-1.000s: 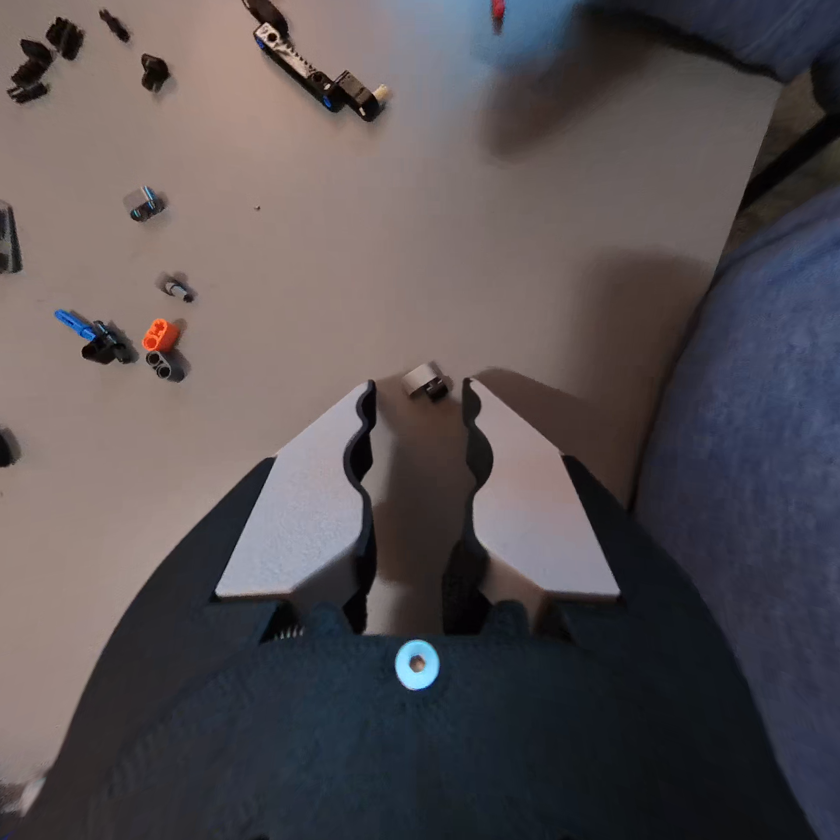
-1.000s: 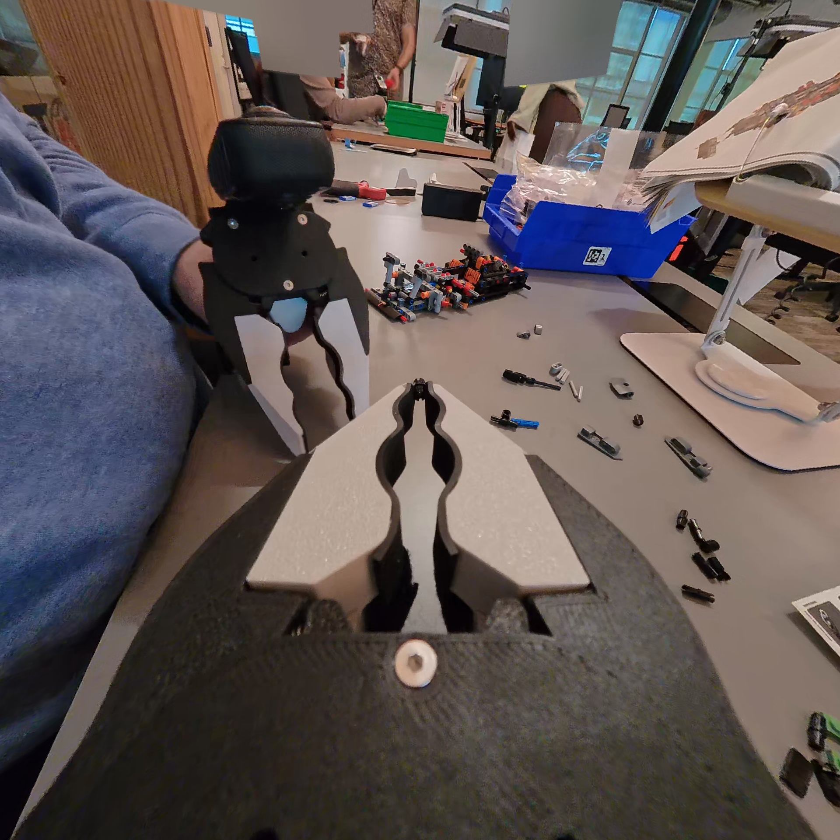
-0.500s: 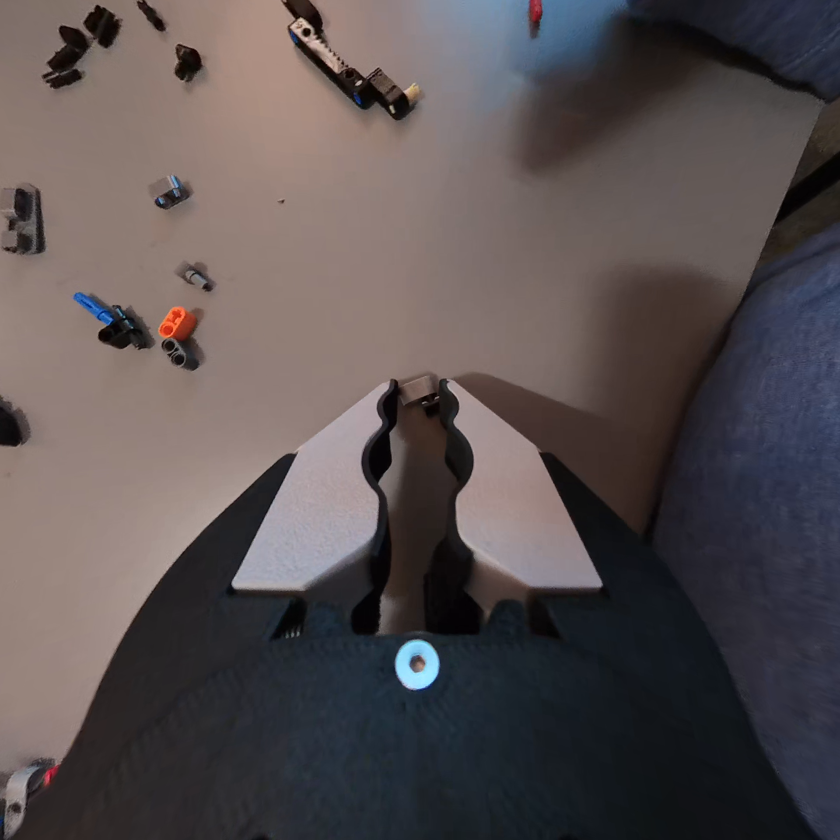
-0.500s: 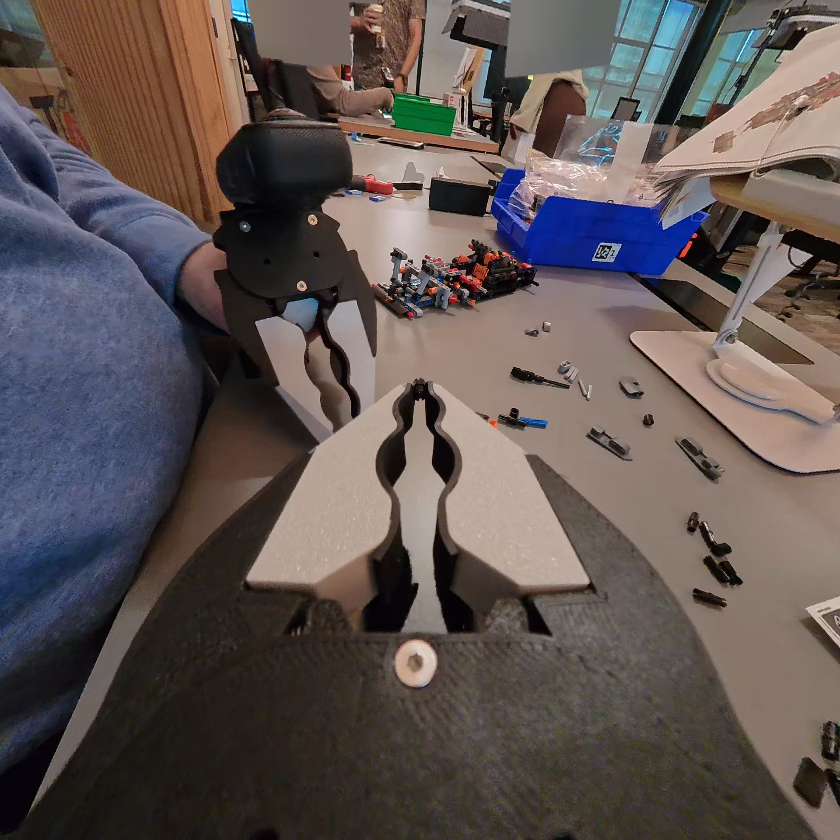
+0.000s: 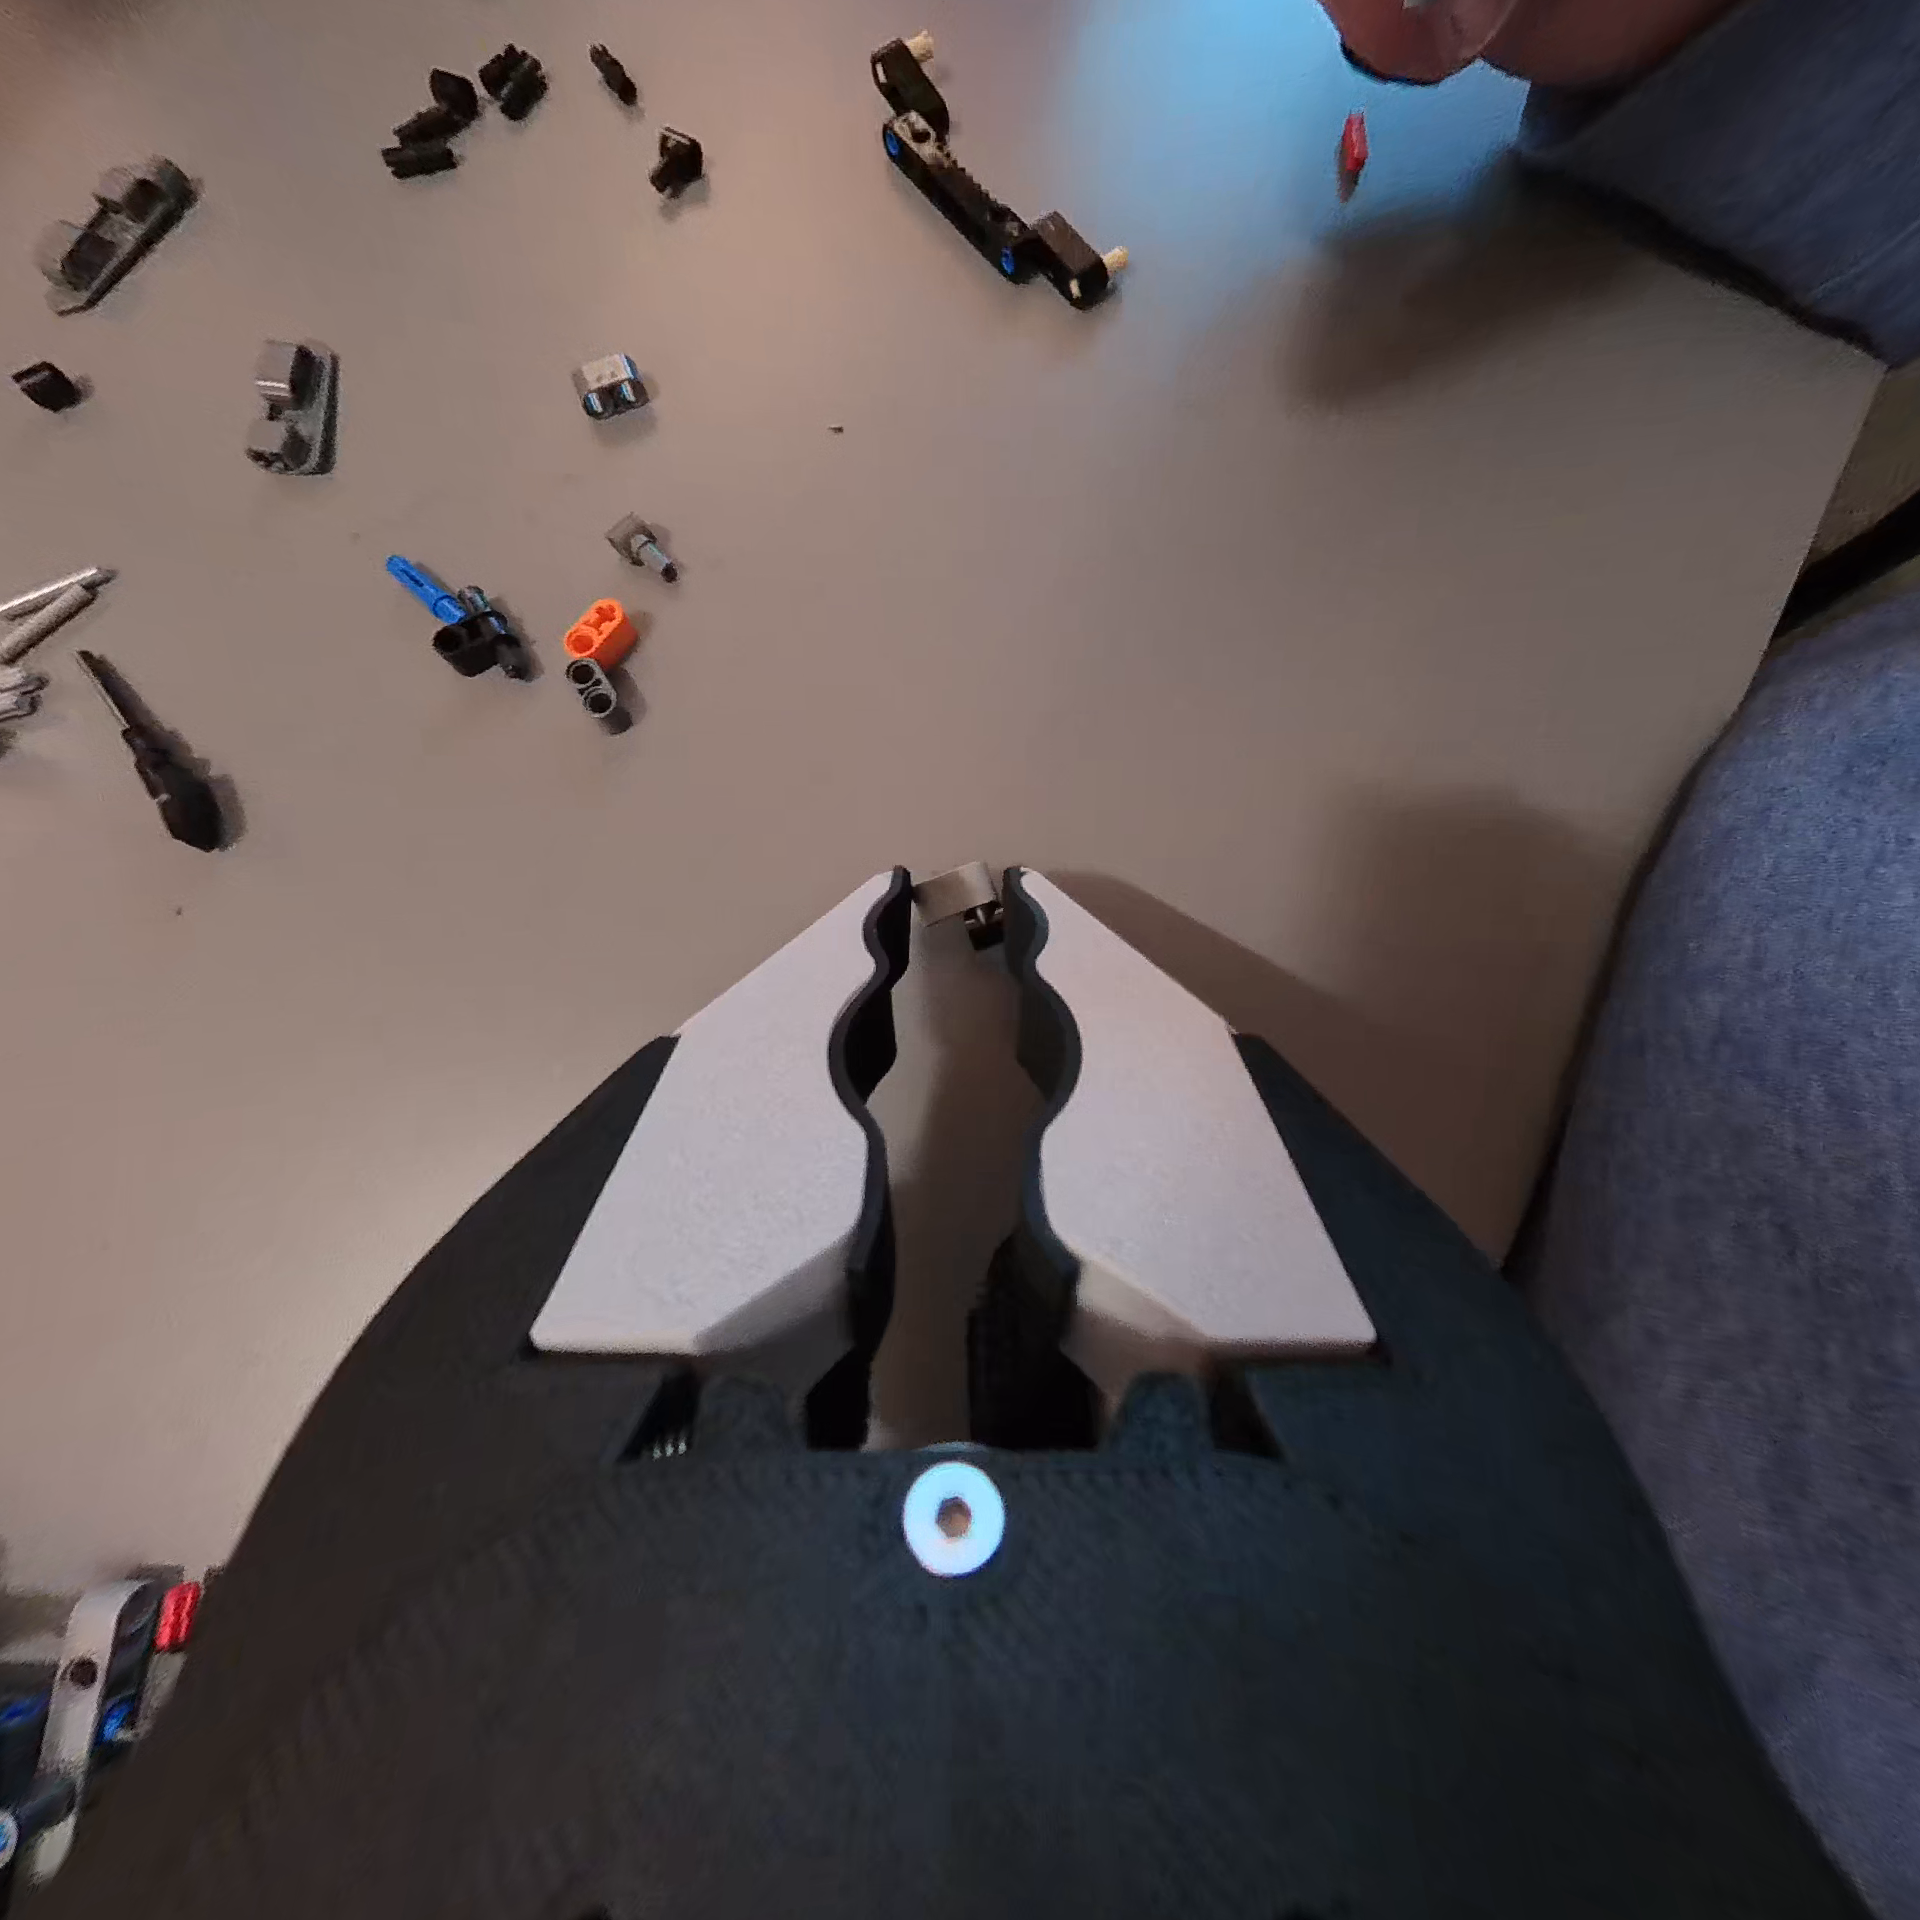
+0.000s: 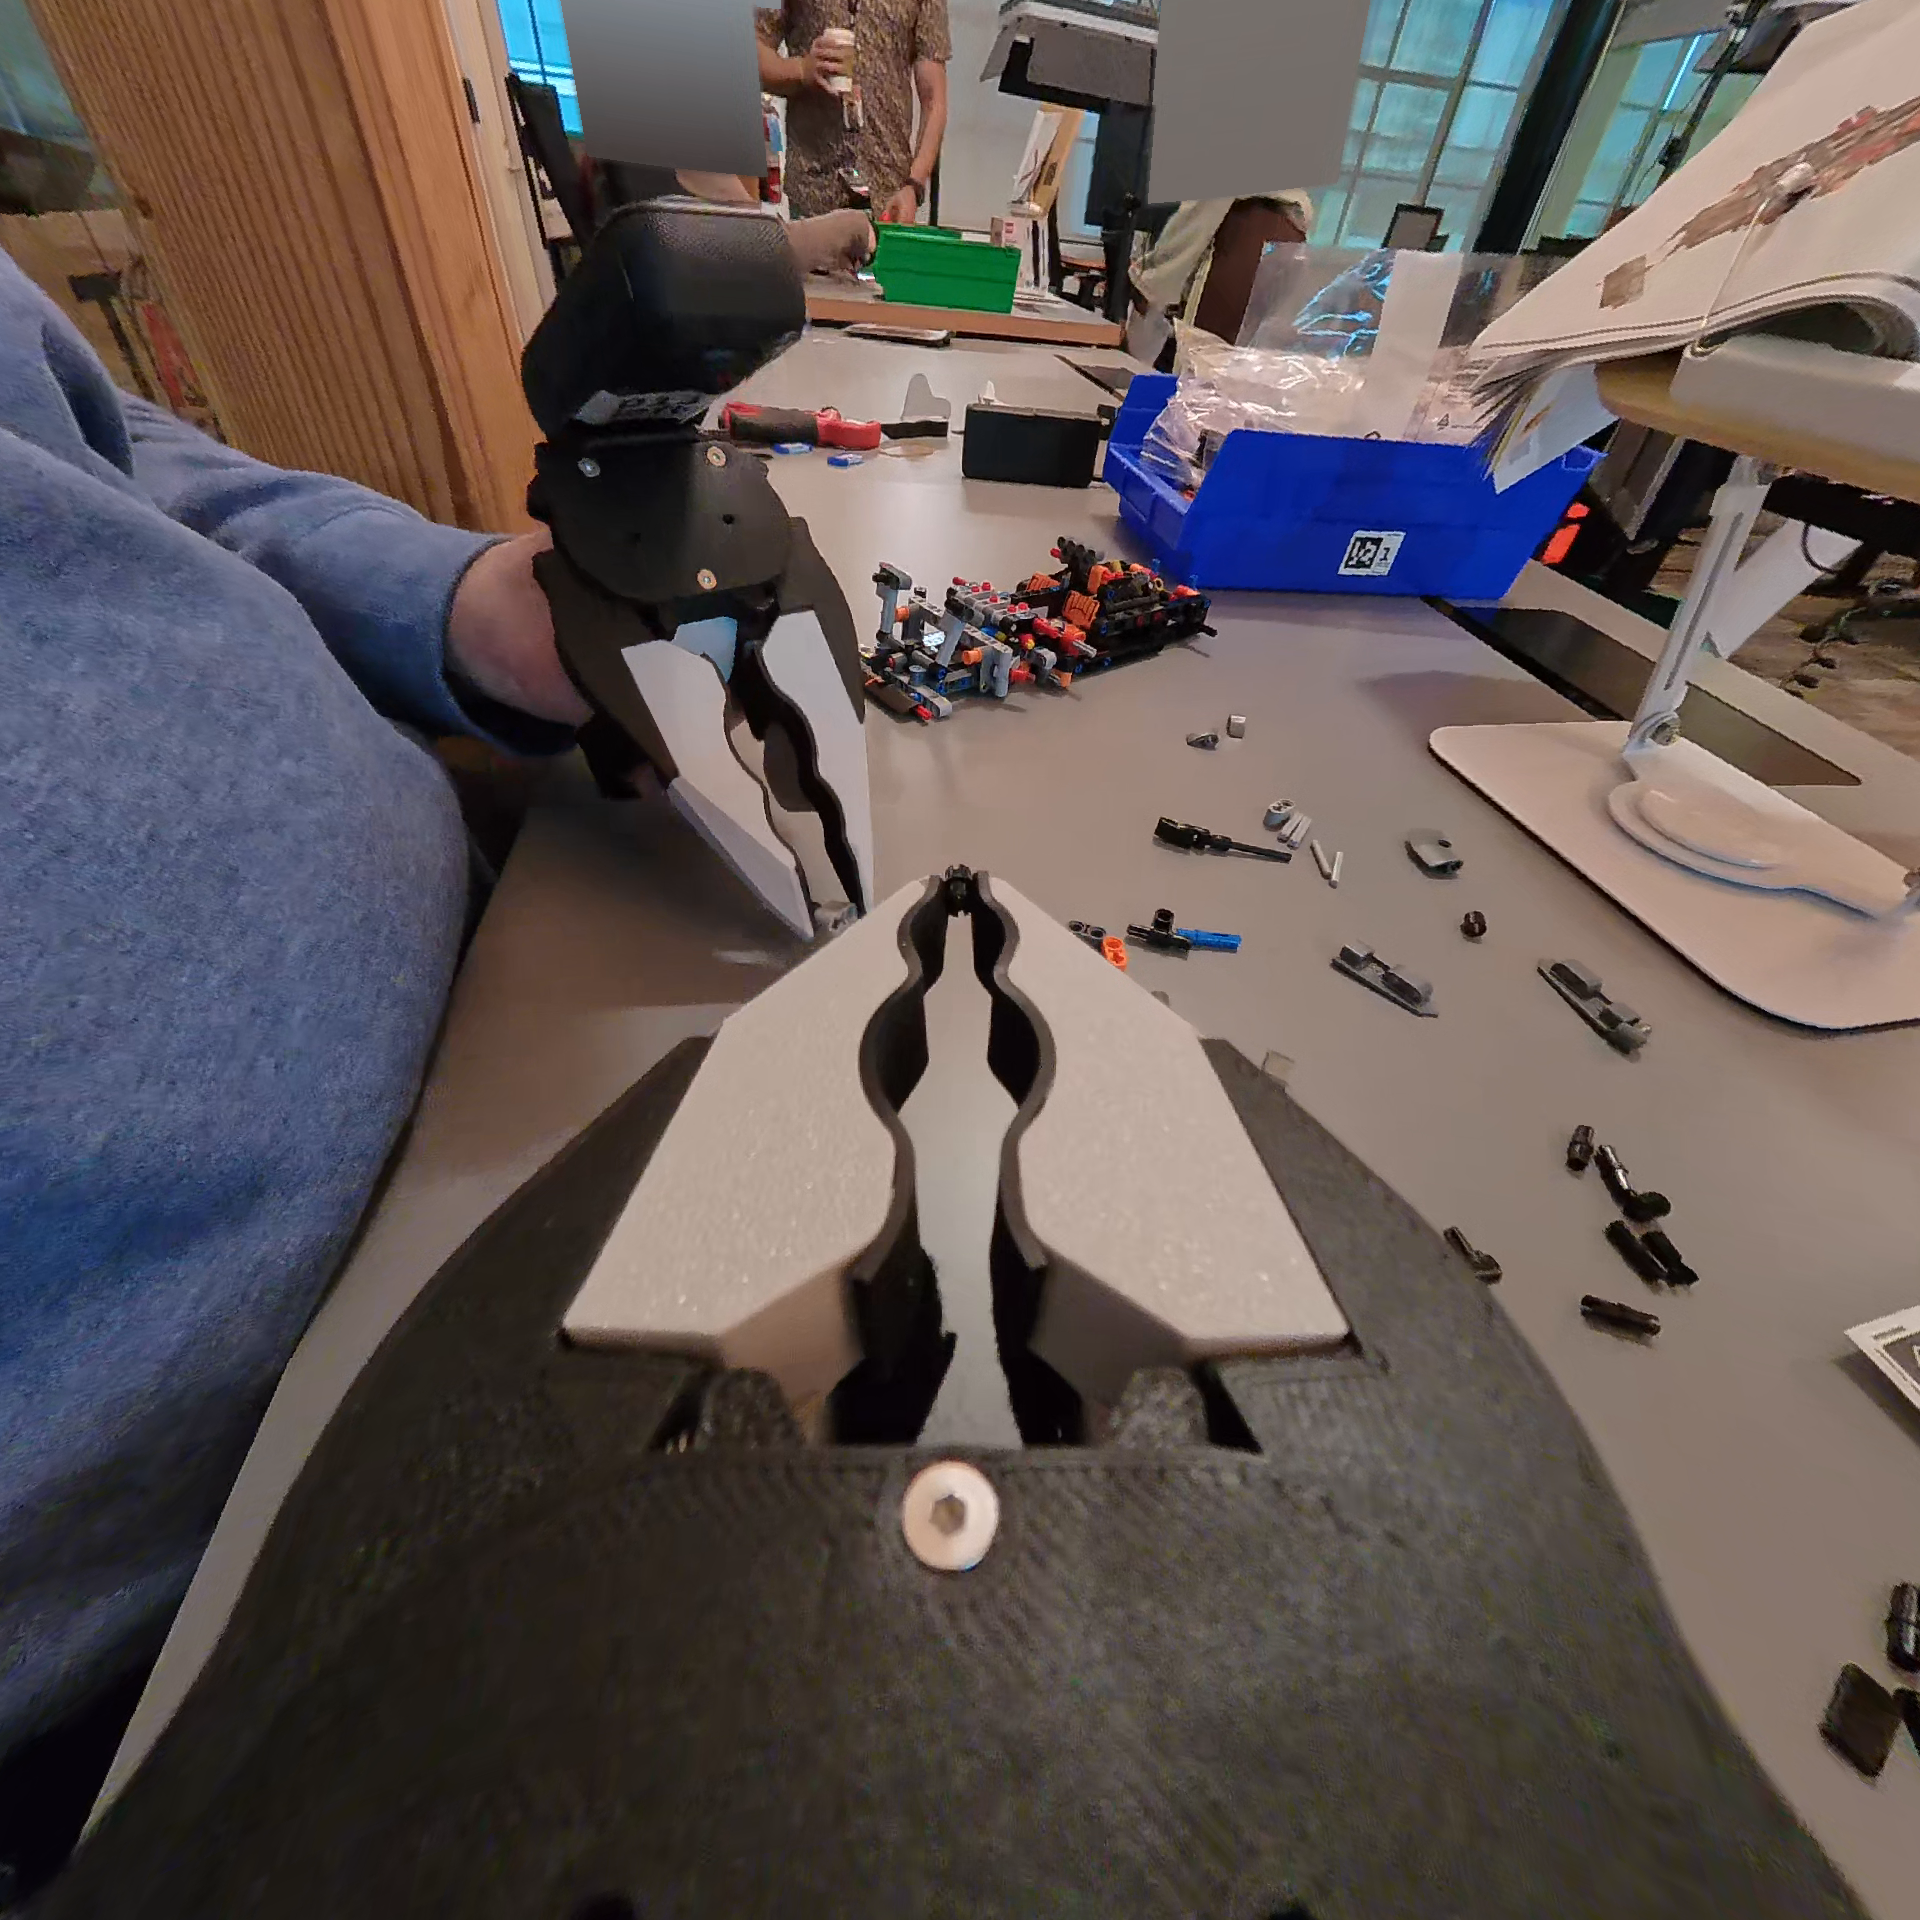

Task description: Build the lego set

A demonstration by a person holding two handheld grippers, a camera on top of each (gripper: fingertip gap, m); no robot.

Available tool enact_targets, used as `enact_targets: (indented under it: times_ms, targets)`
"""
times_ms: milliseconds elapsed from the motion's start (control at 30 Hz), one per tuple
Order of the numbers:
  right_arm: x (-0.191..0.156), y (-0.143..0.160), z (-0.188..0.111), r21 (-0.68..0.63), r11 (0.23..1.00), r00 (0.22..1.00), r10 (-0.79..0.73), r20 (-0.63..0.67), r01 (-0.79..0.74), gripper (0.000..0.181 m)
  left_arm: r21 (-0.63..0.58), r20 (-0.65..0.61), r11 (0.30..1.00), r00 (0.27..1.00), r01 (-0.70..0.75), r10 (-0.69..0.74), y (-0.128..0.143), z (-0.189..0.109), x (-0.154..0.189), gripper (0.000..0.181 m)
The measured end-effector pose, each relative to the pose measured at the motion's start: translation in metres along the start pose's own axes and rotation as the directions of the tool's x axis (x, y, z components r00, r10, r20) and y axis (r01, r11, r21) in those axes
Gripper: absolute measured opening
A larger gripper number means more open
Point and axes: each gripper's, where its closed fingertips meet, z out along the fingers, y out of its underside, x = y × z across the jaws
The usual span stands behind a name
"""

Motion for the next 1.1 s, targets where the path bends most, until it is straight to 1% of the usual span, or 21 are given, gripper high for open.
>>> enact_targets:
  times_ms: [333,567,700,800,900,1100]
  targets:
    - [0.006,0.0,-0.01,0.021,0.999,0.999,0.032,-0.002,-0.032,0.002,0.112,-0.018,0.989,0.995,0.098,-0.097,-0.002,-0.017,-0.013,0.015]
    - [0.011,0.0,-0.018,0.033,0.998,0.999,0.046,-0.018,-0.045,0.002,0.157,-0.009,0.981,0.993,0.117,-0.117,-0.003,-0.026,-0.024,0.015]
    - [0.012,0.001,-0.018,0.033,0.998,0.998,0.052,-0.017,-0.052,0.002,0.151,0.009,0.983,0.994,0.103,-0.106,-0.001,-0.025,-0.031,0.015]
    - [0.011,0.003,-0.016,0.024,0.998,0.999,0.05,-0.009,-0.05,0.002,0.096,0.05,0.994,0.997,0.061,-0.066,0.004,-0.019,-0.036,0.016]
    - [0.01,0.005,-0.014,0.013,0.999,0.999,0.046,-0.008,-0.046,0.002,0.068,0.025,0.996,0.998,0.059,-0.061,0.006,-0.01,-0.034,0.016]
    - [0.012,0.01,-0.011,-0.011,0.999,0.999,0.037,-0.017,-0.037,0.002,0.022,0.057,1.0,0.998,0.0,-0.001,0.01,-0.001,-0.037,0.016]
